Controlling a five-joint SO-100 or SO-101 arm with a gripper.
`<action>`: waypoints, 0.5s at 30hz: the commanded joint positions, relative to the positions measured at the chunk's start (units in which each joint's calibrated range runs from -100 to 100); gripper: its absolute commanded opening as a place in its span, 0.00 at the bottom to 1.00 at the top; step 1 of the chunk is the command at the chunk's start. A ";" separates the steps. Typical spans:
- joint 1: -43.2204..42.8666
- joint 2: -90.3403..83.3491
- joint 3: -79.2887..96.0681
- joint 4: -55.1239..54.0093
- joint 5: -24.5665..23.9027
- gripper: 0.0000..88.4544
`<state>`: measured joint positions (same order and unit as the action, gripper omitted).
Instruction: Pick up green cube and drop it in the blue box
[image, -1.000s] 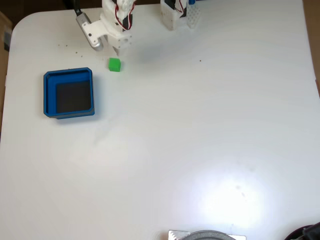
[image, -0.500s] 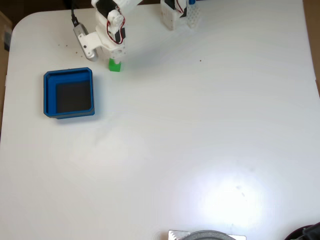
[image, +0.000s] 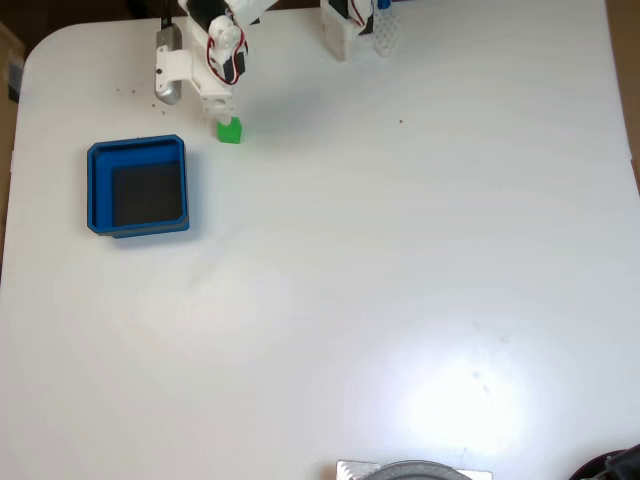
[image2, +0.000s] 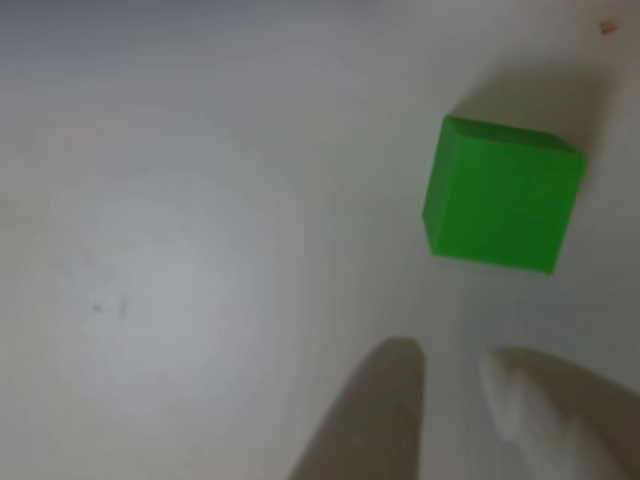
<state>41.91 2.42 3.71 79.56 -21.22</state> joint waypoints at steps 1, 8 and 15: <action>0.53 -0.75 -3.00 0.46 -2.34 0.02; 0.22 -1.00 -2.82 0.54 -2.25 0.02; 0.53 -1.00 -2.82 0.54 -2.20 0.02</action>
<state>41.91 2.42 3.71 79.56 -23.22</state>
